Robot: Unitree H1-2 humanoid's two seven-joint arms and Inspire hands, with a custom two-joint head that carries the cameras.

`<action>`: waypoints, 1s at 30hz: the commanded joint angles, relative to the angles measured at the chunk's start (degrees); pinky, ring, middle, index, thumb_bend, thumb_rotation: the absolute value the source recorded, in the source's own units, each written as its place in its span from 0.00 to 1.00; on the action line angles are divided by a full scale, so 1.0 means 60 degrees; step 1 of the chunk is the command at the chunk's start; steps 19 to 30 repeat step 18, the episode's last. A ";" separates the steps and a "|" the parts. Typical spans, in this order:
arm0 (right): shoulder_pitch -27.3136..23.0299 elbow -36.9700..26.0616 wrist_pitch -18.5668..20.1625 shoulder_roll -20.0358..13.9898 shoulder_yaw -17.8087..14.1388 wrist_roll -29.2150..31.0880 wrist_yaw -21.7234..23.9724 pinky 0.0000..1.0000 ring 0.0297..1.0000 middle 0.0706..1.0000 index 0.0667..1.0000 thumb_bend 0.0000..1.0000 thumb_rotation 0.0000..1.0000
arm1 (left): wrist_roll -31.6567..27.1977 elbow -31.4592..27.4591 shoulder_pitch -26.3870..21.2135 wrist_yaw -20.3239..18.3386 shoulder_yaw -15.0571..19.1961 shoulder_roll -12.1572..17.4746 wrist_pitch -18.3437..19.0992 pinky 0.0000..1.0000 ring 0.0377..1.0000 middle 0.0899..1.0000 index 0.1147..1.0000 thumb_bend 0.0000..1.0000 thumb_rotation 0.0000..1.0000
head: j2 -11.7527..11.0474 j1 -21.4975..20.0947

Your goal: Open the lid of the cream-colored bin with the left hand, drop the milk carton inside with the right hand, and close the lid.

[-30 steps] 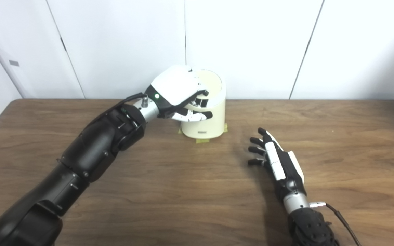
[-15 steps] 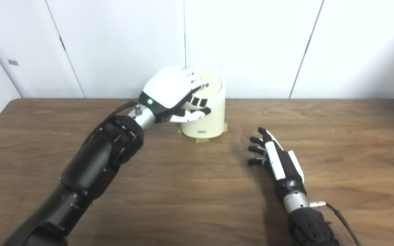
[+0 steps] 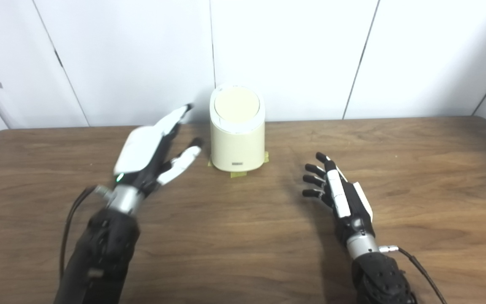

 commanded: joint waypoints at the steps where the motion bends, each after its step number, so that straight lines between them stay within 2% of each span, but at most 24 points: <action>1: -0.0211 -0.0334 -0.0630 0.0051 -0.0053 0.0183 0.0002 0.65 0.79 0.81 0.90 0.48 0.99 | -0.0477 -0.0490 -0.0082 0.0356 0.0127 -0.0129 -0.0102 0.82 0.93 0.96 0.96 0.35 1.00 | 0.0021 -0.0011; 6: -0.0233 -0.0371 -0.0837 0.0049 -0.0260 0.0540 0.0042 0.66 0.80 0.81 0.90 0.49 0.96 | -0.1696 -0.0708 0.0908 0.0437 0.0576 -0.0549 -0.0061 0.84 0.93 0.95 0.94 0.30 1.00 | 0.0014 0.0092; 12: -0.0299 -0.0365 -0.0963 -0.0008 -0.0469 0.0867 0.0075 0.67 0.80 0.81 0.89 0.55 0.93 | -0.3262 -0.0670 0.1525 0.0593 0.1103 -0.1129 0.0011 0.91 0.93 0.94 0.96 0.45 1.00 | -0.0039 0.0265; 17: -0.0331 -0.0692 -0.0608 -0.0177 -0.0415 0.0708 0.0087 0.67 0.80 0.82 0.90 0.57 0.96 | -0.4756 -0.0702 0.1665 0.0470 0.1468 -0.1554 0.0273 0.94 0.94 0.93 0.97 0.48 1.00 | -0.0047 0.0279; 18: -0.0342 -0.0737 -0.0575 -0.0215 -0.0406 0.0695 0.0096 0.68 0.81 0.83 0.90 0.56 0.96 | -0.5102 -0.0735 0.1667 0.0448 0.1553 -0.1642 0.0350 0.93 0.93 0.92 0.97 0.45 1.00 | -0.0050 0.0283; 30: -0.0342 -0.0737 -0.0575 -0.0215 -0.0406 0.0695 0.0096 0.68 0.81 0.83 0.90 0.56 0.96 | -0.5102 -0.0735 0.1667 0.0448 0.1553 -0.1642 0.0350 0.93 0.93 0.92 0.97 0.45 1.00 | -0.0050 0.0283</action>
